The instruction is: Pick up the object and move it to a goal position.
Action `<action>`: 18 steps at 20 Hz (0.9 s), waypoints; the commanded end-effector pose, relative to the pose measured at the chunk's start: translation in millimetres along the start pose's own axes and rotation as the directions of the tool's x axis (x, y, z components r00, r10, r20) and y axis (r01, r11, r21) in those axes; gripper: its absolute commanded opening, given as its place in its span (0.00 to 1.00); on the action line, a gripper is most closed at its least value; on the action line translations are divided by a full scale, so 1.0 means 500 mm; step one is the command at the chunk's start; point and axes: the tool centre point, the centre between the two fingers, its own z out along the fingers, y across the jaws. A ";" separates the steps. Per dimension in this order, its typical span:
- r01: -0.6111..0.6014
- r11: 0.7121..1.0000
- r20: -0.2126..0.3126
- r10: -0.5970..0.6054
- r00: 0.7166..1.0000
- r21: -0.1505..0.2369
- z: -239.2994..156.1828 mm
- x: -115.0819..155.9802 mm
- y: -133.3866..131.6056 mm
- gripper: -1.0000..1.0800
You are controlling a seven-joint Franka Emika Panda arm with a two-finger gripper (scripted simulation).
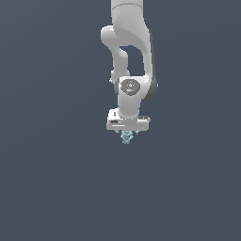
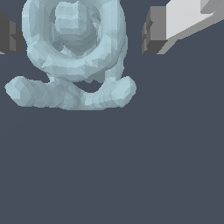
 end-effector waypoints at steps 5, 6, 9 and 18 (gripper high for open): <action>0.000 1.000 -0.001 0.000 1.000 0.000 0.013 0.002 -0.001 0.00; 0.000 1.000 -0.001 0.000 1.000 0.000 0.013 0.002 -0.001 0.00; 0.000 1.000 -0.001 0.000 1.000 0.000 0.013 0.002 -0.001 0.00; 0.000 1.000 -0.002 0.000 1.000 0.000 0.002 0.004 -0.003 0.00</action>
